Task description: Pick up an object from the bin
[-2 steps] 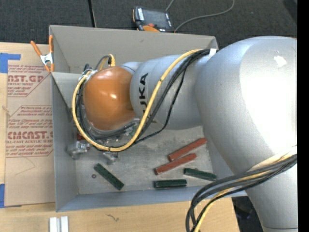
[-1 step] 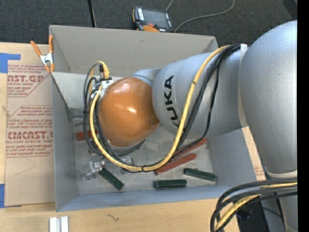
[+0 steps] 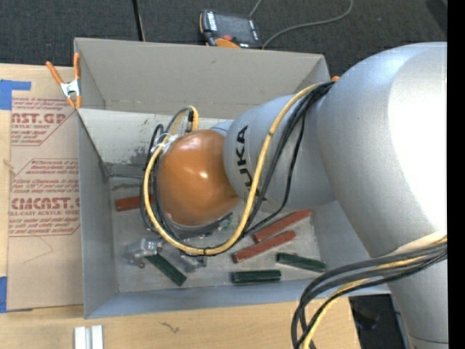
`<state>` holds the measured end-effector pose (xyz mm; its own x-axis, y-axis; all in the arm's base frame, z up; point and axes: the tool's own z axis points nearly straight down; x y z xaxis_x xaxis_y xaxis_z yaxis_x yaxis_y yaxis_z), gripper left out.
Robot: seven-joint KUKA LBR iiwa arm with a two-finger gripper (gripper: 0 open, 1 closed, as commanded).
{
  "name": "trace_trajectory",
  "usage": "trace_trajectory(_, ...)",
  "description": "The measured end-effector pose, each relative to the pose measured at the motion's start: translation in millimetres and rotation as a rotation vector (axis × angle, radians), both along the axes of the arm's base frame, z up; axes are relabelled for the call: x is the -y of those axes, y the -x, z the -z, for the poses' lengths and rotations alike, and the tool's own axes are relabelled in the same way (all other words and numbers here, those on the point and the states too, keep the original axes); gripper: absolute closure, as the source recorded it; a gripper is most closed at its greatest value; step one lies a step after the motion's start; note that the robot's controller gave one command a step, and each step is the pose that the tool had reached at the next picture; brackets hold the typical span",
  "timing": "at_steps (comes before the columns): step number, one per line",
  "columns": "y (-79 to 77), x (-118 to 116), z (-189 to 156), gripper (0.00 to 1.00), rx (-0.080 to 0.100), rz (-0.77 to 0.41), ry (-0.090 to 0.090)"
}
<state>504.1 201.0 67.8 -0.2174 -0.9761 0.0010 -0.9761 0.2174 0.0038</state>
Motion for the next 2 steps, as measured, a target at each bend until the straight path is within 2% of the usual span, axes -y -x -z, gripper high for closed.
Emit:
trace_trajectory(1,-0.7,-1,-2,1.0,0.003,-0.002,-0.002)
trace_trajectory(2,6.9,-9,-133,1.0,0.012,0.049,-0.006)
